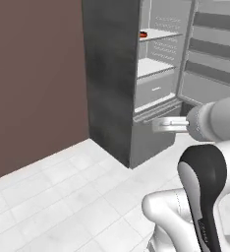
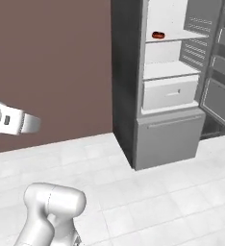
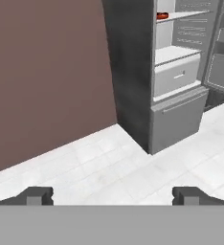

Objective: Take the donut and cake from the fridge and place them on the empty tray on the dining counter.

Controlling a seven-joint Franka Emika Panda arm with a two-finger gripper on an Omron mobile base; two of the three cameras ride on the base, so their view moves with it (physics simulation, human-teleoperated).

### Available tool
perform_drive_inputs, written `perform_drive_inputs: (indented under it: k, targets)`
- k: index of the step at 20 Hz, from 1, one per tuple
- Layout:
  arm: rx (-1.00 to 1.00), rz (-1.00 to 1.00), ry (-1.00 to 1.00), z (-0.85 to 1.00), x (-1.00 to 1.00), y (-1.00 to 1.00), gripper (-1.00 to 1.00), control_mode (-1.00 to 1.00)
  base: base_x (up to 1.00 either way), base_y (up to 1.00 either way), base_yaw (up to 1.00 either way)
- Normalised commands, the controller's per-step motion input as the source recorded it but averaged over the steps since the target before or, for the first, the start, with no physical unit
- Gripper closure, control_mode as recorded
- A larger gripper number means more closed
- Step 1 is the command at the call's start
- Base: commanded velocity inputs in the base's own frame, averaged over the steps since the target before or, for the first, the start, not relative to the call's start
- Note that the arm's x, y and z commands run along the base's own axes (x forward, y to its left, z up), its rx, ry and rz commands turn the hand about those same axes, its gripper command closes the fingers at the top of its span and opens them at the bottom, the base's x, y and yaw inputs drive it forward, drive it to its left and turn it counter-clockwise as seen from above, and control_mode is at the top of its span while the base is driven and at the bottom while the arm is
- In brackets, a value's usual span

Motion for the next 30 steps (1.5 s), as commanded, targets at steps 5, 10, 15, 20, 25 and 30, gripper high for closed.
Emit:
perform_drive_inputs:
  k: [5,10,15,20,25,30]
  targets:
    - [0.0,0.0,0.0,0.0,0.0,0.0,-1.0,1.0,1.0,0.08,0.41]
    - [0.0,0.0,0.0,0.0,0.0,0.0,-1.0,1.0,1.0,-0.52,0.14]
    - [0.0,0.0,0.0,0.0,0.0,0.0,-1.0,1.0,1.0,-1.0,0.15]
    - [0.0,0.0,0.0,0.0,0.0,0.0,-1.0,1.0,0.85,-1.0,0.12]
    - [0.0,0.0,0.0,0.0,0.0,0.0,-1.0,1.0,0.31,-1.0,0.12]
    - [0.0,0.0,0.0,0.0,0.0,0.0,-1.0,1.0,0.42,-1.0,0.18]
